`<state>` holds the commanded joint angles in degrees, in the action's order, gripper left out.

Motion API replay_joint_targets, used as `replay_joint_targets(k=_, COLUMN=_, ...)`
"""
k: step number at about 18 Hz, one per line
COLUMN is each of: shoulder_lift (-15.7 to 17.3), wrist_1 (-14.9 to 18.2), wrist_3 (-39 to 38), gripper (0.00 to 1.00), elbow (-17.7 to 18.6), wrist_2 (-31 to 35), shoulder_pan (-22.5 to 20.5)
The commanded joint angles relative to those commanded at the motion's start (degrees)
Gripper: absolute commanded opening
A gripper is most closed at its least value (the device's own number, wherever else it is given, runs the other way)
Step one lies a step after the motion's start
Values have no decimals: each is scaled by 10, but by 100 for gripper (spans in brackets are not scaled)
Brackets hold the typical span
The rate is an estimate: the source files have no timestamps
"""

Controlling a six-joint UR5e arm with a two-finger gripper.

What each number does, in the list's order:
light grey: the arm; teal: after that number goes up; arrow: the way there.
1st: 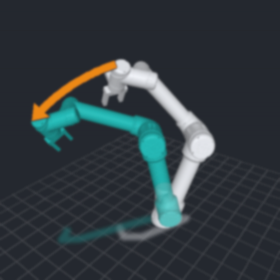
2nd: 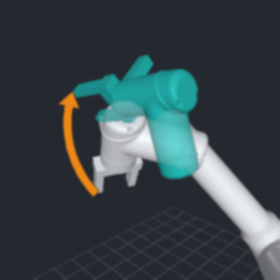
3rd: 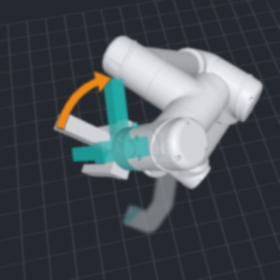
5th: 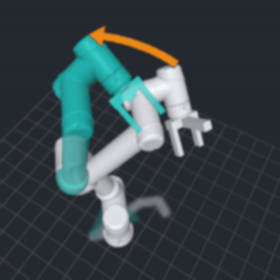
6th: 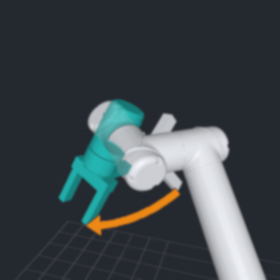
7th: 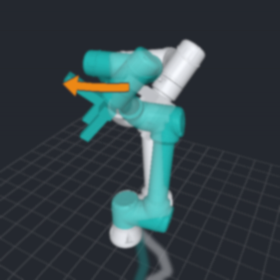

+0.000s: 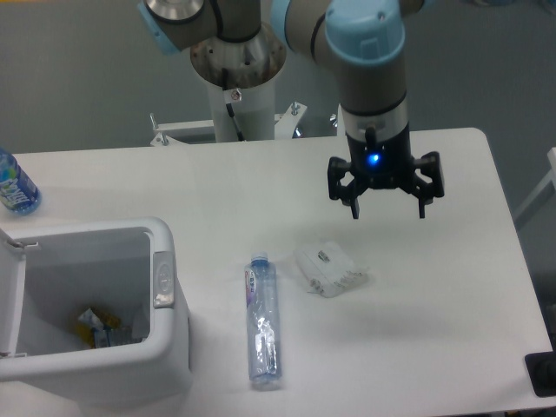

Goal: Place the trash in the trash can
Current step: 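Move the open gripper over the crumpled clear plastic wrapper, then lower the gripper onto the wrapper and close to grasp it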

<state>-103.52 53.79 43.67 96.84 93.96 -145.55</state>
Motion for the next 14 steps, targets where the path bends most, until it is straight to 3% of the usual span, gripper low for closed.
replay_joint_targets(k=3, shoulder_lift=-18, wrist_1=13, wrist_3=46, gripper=100, elbow=26, wrist_2=4, shoulder_pan=3)
replay_joint_targets(k=7, shoulder_lift=-20, wrist_1=5, wrist_3=-88, gripper=100, elbow=88, wrist_2=-1, shoulder_pan=4)
replay_joint_targets(k=14, shoulder_lift=-62, wrist_1=4, wrist_3=-193, gripper=100, elbow=82, wrist_2=-26, shoulder_pan=11)
